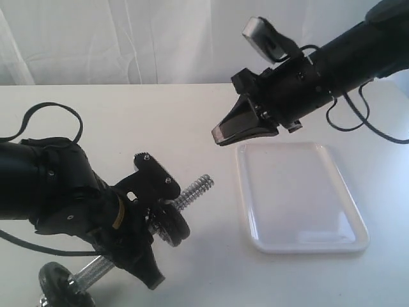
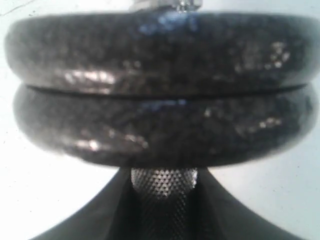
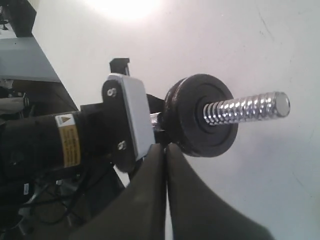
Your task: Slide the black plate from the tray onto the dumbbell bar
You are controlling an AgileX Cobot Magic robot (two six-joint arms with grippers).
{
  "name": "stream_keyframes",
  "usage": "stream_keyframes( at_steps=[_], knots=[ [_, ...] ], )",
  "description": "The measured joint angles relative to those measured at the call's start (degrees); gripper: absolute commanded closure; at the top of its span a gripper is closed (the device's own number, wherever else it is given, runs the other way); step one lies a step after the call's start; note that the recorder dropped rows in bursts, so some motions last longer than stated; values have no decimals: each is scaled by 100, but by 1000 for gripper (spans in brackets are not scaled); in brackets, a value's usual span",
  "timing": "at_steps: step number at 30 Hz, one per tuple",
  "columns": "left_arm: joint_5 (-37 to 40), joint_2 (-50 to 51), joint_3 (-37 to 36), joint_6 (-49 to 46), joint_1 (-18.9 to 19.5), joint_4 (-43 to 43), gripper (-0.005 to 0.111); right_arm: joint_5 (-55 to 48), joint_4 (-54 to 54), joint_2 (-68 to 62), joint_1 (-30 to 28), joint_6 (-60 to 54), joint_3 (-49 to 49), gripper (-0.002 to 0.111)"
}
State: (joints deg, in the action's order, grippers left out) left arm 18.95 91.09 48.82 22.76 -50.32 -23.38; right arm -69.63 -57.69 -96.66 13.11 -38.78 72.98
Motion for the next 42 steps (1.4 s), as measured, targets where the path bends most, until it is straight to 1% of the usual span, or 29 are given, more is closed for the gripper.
stream_keyframes(
  at_steps=[3, 7, 9, 16, 20, 23, 38, 39, 41, 42],
  knots=[
    [-11, 0, 0, 399, 188, 36, 107, 116, 95, 405, -10, -21, 0, 108],
    [-1, 0, 0, 848, 436, 60, 107, 609, 298, 953, -10, -21, -77, 108],
    [10, 0, 0, 952, 493, 60, 107, 859, 410, 1212, -10, -21, -172, 108],
    [23, 12, 0, 1029, 504, 60, 107, 1863, 837, 2152, -10, 15, -701, 108],
    [-13, 188, 47, 1099, 504, 17, 107, 2177, 914, 2527, -10, 25, -986, 108],
    [-102, 400, 83, 1191, 504, -38, 107, 2317, 914, 2683, -10, 25, -1115, 108],
    [-65, 423, 93, 1402, 504, -50, 107, 2466, 983, 2715, -10, 59, -1221, 108],
    [-54, 434, 103, 1402, 504, -50, 104, 2466, 983, 2715, -10, 59, -1221, 108],
    [-28, 449, 114, 1402, 504, -50, 90, 2466, 983, 2715, -10, 59, -1221, 108],
    [-28, 460, 124, 1402, 504, -50, 81, 2466, 983, 2715, -10, 59, -1221, 108]
  ],
)
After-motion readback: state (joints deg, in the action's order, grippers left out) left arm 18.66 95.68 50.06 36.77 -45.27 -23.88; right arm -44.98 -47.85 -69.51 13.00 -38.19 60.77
